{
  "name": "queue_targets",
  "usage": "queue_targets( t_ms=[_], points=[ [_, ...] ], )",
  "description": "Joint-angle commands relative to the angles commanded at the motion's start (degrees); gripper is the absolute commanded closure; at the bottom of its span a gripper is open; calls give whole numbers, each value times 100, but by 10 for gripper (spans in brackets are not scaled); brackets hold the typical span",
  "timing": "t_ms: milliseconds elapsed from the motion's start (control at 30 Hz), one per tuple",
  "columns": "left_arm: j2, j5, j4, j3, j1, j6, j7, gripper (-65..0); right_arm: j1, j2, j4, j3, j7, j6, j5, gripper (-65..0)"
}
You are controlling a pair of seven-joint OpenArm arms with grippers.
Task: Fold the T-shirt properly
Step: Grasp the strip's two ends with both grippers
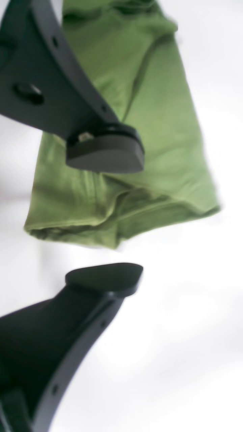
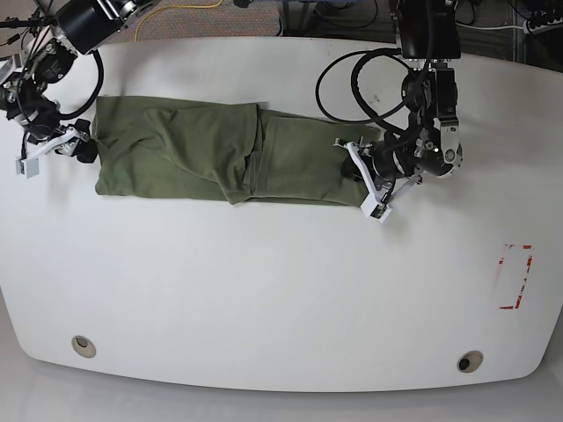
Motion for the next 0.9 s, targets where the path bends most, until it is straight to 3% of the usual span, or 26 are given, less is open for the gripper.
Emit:
queue_targets(
  t_ms=[167,367,633,900],
  points=[
    [-176,0,-9,0,9,0,0,-44,0,202,-738,35,0,0,457,-401],
    [-264,9,-9,-9,0,0,0,-44,18,149,-941,0,0,0,580,-401],
    [-343,0,35,-18,0,0,9,-61,18,-325,-932,-484,26,0,571,-398],
    [-343,0,0,-18,0,0,18,-61,-123,-615,-589,-1204,536,0,554,-395]
  ],
)
